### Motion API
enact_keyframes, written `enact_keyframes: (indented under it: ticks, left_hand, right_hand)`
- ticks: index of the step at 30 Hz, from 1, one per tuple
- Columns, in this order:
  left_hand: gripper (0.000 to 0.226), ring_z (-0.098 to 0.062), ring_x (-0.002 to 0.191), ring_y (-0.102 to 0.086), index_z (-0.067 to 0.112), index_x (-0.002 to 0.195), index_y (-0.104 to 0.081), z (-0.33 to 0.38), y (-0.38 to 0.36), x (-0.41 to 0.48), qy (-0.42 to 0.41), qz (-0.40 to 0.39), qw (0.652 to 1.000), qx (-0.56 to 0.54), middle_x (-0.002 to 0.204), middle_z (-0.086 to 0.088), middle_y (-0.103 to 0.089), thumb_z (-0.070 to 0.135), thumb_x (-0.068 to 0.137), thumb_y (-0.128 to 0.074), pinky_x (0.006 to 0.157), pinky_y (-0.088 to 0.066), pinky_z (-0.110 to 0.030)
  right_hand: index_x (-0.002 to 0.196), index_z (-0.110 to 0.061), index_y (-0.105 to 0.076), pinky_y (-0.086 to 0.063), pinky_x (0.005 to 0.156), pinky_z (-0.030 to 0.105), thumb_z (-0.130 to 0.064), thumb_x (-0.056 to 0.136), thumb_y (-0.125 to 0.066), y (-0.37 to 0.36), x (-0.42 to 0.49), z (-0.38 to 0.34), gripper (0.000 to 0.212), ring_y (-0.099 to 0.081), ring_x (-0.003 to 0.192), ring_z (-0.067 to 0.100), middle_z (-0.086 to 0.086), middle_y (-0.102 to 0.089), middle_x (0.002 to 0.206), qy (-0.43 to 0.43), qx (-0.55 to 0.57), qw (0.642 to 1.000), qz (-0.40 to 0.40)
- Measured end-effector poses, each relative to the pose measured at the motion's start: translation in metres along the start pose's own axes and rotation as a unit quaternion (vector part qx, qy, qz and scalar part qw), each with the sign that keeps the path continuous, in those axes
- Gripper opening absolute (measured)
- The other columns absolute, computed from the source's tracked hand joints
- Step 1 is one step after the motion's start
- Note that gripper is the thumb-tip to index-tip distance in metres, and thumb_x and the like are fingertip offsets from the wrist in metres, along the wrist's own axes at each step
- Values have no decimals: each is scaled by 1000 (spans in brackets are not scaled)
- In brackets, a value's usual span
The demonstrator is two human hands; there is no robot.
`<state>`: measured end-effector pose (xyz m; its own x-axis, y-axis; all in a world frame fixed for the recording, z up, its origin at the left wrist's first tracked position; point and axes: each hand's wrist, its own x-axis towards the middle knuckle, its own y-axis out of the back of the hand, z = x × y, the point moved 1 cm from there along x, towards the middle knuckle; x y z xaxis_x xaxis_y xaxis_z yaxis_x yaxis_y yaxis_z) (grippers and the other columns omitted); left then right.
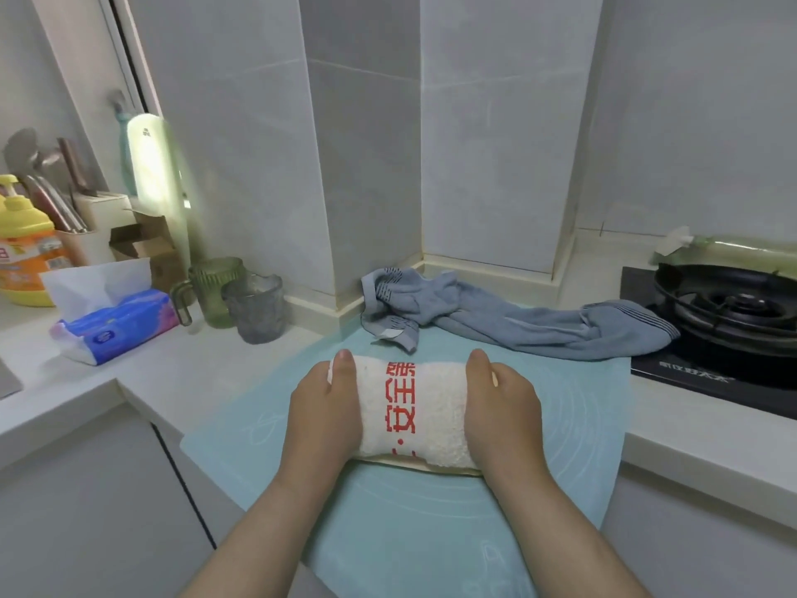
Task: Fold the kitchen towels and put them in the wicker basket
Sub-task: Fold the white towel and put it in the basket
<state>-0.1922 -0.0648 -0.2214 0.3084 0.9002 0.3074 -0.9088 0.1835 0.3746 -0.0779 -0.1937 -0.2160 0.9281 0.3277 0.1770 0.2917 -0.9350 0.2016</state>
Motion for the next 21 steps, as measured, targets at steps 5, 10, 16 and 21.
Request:
enact_keyframes:
  ticks: [5,10,16,21]
  left_hand:
    - [47,-17,70,-55,12,72,-55,3,-1,0,6,13,1000,0,74,-3,-62,39,102,-32,58,-36,-30]
    - [44,-13,68,-54,18,68,-52,13,3,-8,44,-3,999,-24,73,-1,-61,47,95,-33,58,-37,-29]
    - [44,-14,66,-54,14,72,-52,24,7,-9,81,-30,996,-9,70,-2,-58,49,88,-30,59,-42,-32]
    - [55,-19,69,-58,14,76,-52,26,9,-6,137,-72,988,22,71,-2,-60,61,83,-25,63,-48,-39]
  right_hand:
    - [60,-16,-31,-29,54,32,-44,95,-43,-1,4,3,47,-35,56,14,-4,-34,56,-20,6,1000,-21]
    - [56,-23,-34,-29,47,21,-39,97,-45,1,-3,-5,45,-38,48,6,-11,-42,49,-25,-16,999,-17]
    - [62,-19,-45,-35,50,19,-29,98,-48,4,-2,-15,38,-45,52,3,-7,-47,55,-77,-35,995,-46]
    - [62,-15,-40,-34,53,28,-28,99,-46,5,4,-30,40,-40,53,8,-4,-45,58,-173,-49,982,-60]
